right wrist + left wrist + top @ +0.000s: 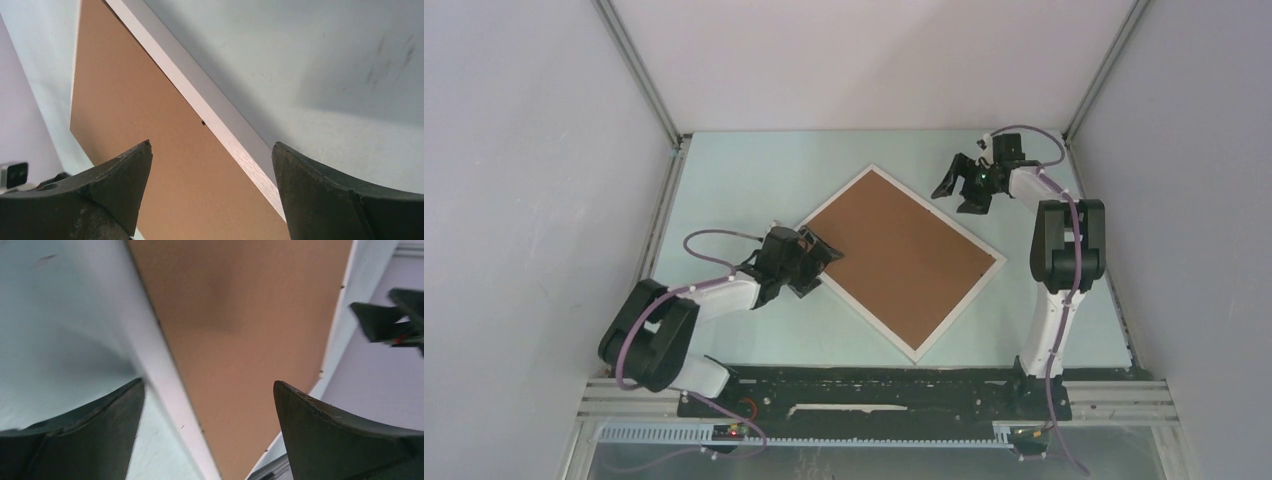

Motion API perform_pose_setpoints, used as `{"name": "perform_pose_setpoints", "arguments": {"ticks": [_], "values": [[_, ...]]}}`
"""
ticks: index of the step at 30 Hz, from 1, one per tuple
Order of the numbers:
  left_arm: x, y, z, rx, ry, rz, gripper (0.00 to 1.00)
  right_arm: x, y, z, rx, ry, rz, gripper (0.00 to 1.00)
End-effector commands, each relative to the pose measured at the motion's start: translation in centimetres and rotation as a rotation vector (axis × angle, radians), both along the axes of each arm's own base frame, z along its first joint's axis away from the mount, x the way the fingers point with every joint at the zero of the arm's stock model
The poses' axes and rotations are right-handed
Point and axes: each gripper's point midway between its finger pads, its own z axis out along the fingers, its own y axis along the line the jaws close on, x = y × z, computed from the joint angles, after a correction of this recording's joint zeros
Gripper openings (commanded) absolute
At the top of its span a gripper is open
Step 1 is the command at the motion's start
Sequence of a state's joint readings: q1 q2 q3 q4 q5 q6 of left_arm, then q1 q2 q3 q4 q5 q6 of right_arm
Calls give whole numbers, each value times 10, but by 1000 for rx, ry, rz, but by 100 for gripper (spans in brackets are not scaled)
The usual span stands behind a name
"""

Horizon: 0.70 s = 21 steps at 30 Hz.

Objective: Put the photo into the frame

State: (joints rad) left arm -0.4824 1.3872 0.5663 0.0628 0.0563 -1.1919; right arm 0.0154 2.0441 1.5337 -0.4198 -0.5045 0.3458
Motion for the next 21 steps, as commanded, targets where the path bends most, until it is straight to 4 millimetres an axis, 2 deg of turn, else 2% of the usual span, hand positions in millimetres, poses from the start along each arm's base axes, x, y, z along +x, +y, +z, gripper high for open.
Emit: {"name": "perform_pose_setpoints", "arguments": {"ticks": [1,2,7,10,15,18,21], "values": [[31,-31,19,-227,-90,52,100,-19,16,-8,97,90,36,96],[32,-34,11,-236,-63,59,100,-26,16,-16,100,113,26,96],[39,-36,9,-232,-107,57,100,-56,26,-27,179,167,-17,95],[44,-31,11,-188,-111,33,100,-85,35,-34,211,183,-36,95],[65,-7,28,-82,-134,-7,100,-137,51,-22,335,154,-36,95],[79,7,39,14,-145,-54,100,-163,53,-21,350,144,-31,95],[92,17,44,74,-146,-76,100,-187,65,-17,404,141,16,95]]}}
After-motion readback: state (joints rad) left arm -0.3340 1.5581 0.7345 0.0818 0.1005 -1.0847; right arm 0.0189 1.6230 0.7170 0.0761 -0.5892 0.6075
